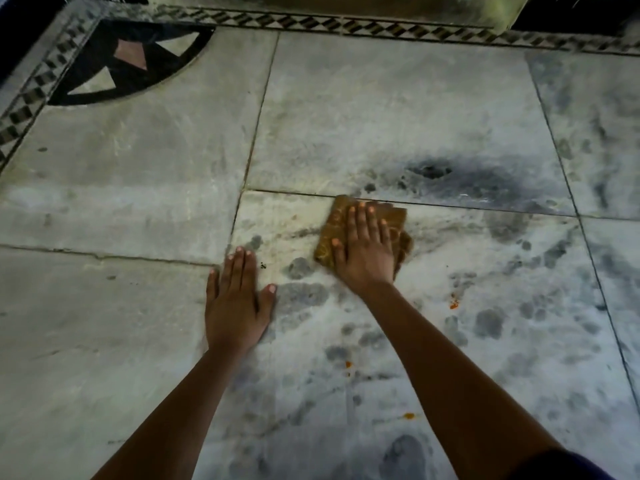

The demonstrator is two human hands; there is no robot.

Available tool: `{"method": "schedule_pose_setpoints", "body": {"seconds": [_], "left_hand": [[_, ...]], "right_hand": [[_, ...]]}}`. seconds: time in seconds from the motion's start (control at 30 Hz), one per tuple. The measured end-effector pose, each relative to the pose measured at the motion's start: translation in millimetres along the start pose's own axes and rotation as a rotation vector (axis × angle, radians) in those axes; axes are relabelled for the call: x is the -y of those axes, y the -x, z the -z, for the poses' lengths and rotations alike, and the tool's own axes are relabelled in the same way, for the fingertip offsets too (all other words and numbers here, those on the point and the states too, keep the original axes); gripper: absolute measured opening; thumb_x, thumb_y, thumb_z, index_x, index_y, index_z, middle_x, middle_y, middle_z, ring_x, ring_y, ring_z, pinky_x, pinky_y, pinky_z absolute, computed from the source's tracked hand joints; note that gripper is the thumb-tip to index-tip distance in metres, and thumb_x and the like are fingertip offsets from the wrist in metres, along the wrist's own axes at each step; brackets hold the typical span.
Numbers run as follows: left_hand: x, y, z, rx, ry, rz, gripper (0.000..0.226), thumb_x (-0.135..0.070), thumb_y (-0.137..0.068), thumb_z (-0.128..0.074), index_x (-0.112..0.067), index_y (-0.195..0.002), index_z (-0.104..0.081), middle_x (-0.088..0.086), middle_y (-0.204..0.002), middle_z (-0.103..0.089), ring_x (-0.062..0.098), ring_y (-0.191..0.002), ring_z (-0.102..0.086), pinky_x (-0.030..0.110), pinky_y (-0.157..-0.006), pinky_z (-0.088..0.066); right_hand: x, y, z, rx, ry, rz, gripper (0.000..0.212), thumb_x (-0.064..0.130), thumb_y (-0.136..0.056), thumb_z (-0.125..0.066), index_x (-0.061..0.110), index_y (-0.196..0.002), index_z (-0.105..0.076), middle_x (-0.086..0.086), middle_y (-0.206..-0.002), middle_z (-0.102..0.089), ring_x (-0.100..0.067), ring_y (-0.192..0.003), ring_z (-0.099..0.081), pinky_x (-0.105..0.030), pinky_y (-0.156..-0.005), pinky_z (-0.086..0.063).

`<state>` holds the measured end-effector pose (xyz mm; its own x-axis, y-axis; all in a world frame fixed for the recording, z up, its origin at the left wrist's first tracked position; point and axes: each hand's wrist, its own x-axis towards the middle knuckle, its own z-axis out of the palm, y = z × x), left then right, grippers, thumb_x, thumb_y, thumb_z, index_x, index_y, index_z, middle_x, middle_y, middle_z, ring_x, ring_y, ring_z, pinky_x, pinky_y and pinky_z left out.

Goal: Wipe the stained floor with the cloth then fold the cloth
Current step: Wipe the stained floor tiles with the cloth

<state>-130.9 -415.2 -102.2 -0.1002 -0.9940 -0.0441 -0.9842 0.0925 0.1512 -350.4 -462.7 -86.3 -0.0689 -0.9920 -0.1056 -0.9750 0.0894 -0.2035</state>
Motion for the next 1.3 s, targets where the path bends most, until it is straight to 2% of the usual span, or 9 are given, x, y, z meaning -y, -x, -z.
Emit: {"method": "schedule_pose_setpoints", "body": {"seconds": [0.1, 0.17, 0.33, 0.47, 0.57, 0.7, 0.9, 1.1, 1.3], "left_hand": [[0, 0, 1, -0.006, 0.024, 0.002, 0.069, -0.050, -0.091, -0.023, -0.010, -0.148, -0.024, 0.009, -0.154, -0.024, 0.022, -0.143, -0.019, 0.042, -0.114, -0.013], [0, 0, 2, -0.001, 0.036, -0.007, 0.070, -0.051, -0.091, -0.022, -0.011, -0.148, -0.021, 0.008, -0.155, -0.021, 0.021, -0.144, -0.016, 0.042, -0.115, -0.012], [1, -1, 1, 0.004, 0.029, -0.015, 0.072, -0.053, -0.091, -0.019, -0.010, -0.148, -0.020, 0.008, -0.155, -0.019, 0.020, -0.144, -0.015, 0.042, -0.115, -0.011], [-1, -1, 2, 0.011, 0.015, 0.005, 0.072, -0.052, -0.090, -0.019, -0.008, -0.147, -0.025, 0.010, -0.154, -0.025, 0.023, -0.142, -0.020, 0.044, -0.114, -0.016], [-3, 0, 4, 0.022, 0.021, 0.006, 0.072, -0.052, -0.089, -0.020, -0.008, -0.147, -0.025, 0.012, -0.153, -0.025, 0.025, -0.142, -0.022, 0.046, -0.113, -0.017], [-2, 1, 4, 0.050, 0.005, 0.009, 0.075, -0.054, -0.089, -0.017, -0.008, -0.148, -0.021, 0.012, -0.154, -0.023, 0.026, -0.142, -0.021, 0.047, -0.113, -0.015], [-17, -4, 9, 0.025, 0.037, 0.016, 0.083, -0.059, -0.085, -0.010, -0.006, -0.148, -0.019, 0.012, -0.155, -0.018, 0.026, -0.144, -0.015, 0.046, -0.115, -0.005], [-90, -44, -6, 0.071, 0.067, -0.004, 0.081, -0.059, -0.085, -0.011, -0.008, -0.149, -0.008, 0.009, -0.158, -0.007, 0.022, -0.146, -0.004, 0.041, -0.116, 0.005], [-93, -45, -15, 0.025, -0.032, -0.002, 0.082, -0.058, -0.086, -0.011, -0.005, -0.148, -0.015, 0.013, -0.156, -0.016, 0.026, -0.144, -0.012, 0.047, -0.116, -0.003]], "right_hand": [[12, 42, -9, 0.004, -0.017, 0.245, 0.067, 0.046, -0.091, -0.023, 0.008, -0.145, -0.029, -0.012, -0.152, -0.027, -0.026, -0.142, -0.024, -0.037, -0.113, -0.005], [1, 71, -11, 0.021, -0.029, 0.294, 0.063, 0.047, -0.093, -0.027, 0.011, -0.145, -0.028, -0.007, -0.153, -0.027, -0.022, -0.142, -0.023, -0.039, -0.113, -0.011], [-50, 65, -2, -0.100, -0.023, -0.010, 0.065, 0.046, -0.091, -0.026, 0.009, -0.144, -0.032, -0.010, -0.151, -0.030, -0.022, -0.141, -0.026, -0.036, -0.112, -0.008], [-33, 6, 4, -0.043, -0.024, -0.184, 0.072, 0.048, -0.088, -0.015, 0.009, -0.149, -0.010, -0.011, -0.157, -0.007, -0.021, -0.145, -0.001, -0.033, -0.113, 0.007], [-3, 11, -1, -0.005, -0.043, -0.030, 0.074, 0.049, -0.088, -0.013, 0.008, -0.149, -0.007, -0.011, -0.158, -0.003, -0.022, -0.145, 0.002, -0.034, -0.112, 0.013], [-2, 83, -9, -0.003, -0.063, 0.169, 0.068, 0.049, -0.092, -0.026, 0.010, -0.147, -0.022, -0.008, -0.155, -0.020, -0.021, -0.144, -0.015, -0.035, -0.114, 0.004], [-91, 107, 2, -0.119, 0.012, -0.144, 0.067, 0.048, -0.090, -0.026, 0.008, -0.143, -0.034, -0.011, -0.150, -0.033, -0.024, -0.139, -0.030, -0.039, -0.113, -0.008], [-129, 45, 21, -0.048, -0.005, -0.392, 0.078, 0.056, -0.084, -0.009, 0.014, -0.150, -0.006, -0.005, -0.159, -0.002, -0.020, -0.145, 0.004, -0.046, -0.115, 0.005], [-92, 92, 8, -0.034, -0.056, 0.025, 0.069, 0.051, -0.089, -0.024, 0.015, -0.148, -0.021, -0.005, -0.156, -0.016, -0.023, -0.145, -0.010, -0.042, -0.114, 0.001]]}}
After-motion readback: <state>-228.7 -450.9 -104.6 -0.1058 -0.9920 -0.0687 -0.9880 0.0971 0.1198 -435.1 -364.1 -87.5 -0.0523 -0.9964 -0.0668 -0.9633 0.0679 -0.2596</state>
